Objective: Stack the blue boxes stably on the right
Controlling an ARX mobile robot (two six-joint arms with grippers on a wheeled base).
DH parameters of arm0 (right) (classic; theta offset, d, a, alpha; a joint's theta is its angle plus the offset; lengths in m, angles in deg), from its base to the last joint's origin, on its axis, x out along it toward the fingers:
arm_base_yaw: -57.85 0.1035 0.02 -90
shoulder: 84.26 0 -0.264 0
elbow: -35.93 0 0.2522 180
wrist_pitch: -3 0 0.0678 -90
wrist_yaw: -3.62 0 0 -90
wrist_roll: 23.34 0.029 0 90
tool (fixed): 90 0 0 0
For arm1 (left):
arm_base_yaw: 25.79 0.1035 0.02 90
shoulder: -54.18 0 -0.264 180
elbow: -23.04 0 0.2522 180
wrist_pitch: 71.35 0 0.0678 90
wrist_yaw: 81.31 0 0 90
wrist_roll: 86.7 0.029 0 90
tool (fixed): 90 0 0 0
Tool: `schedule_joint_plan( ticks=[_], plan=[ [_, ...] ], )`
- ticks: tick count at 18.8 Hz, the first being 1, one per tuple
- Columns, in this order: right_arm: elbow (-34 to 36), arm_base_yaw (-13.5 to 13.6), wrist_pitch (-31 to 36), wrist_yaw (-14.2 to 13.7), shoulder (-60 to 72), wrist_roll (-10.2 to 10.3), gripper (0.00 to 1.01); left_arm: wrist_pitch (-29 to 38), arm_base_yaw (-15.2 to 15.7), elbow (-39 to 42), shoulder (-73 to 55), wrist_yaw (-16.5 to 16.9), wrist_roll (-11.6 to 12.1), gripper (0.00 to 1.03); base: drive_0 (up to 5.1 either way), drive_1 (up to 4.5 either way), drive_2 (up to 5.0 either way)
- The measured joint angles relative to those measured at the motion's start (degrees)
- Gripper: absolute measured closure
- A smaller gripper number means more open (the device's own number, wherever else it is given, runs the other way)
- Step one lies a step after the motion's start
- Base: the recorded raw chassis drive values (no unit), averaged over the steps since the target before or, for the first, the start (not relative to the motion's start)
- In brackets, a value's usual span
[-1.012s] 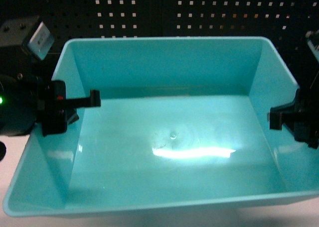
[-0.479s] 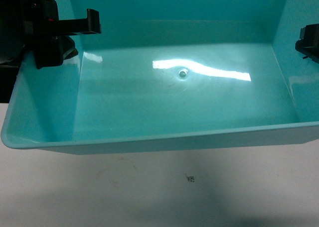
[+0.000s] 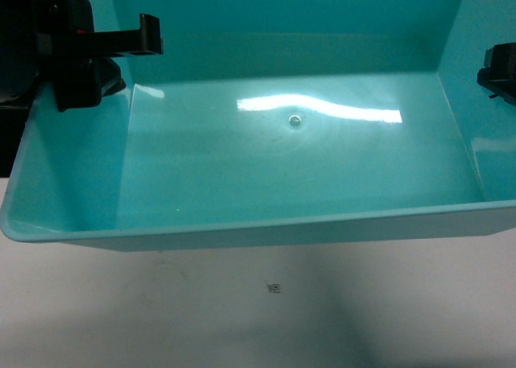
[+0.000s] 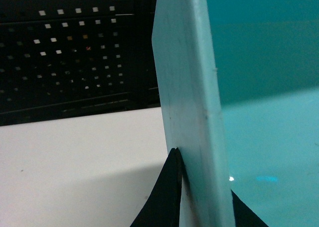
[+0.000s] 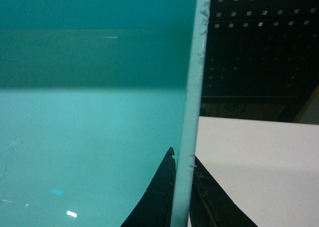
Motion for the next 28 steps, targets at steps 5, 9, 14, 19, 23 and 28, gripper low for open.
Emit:
schedule_joint_plan(
  ticks=[5, 9, 14, 19, 23, 28],
  plan=[
    [0.0, 0.0, 0.0, 0.0, 0.0, 0.0, 0.94, 0.0, 0.0, 0.0, 0.0, 0.0, 0.0, 0.98, -1.6, -1.57, -1.6],
    [0.0, 0.0, 0.0, 0.0, 0.0, 0.0, 0.94, 0.0, 0.0, 0.0, 0.0, 0.0, 0.1, 0.98, -1.6, -1.59, -1.6],
    [0.0, 0.0, 0.0, 0.0, 0.0, 0.0, 0.94, 0.1, 0.0, 0.0, 0.0, 0.0, 0.2, 0.98, -1.6, -1.63, -1.6],
    [0.0, 0.0, 0.0, 0.0, 0.0, 0.0, 0.94, 0.1, 0.0, 0.0, 0.0, 0.0, 0.2, 0.98, -1.7, -1.67, -1.7],
    [0.0, 0.0, 0.0, 0.0, 0.0, 0.0, 0.94, 0.1, 0.0, 0.0, 0.0, 0.0, 0.2, 0.98, -1.7, -1.69, -1.7],
    [0.0, 0.0, 0.0, 0.0, 0.0, 0.0, 0.94, 0.1, 0.0, 0.0, 0.0, 0.0, 0.2, 0.98, -1.6, -1.61, -1.6]
  ],
)
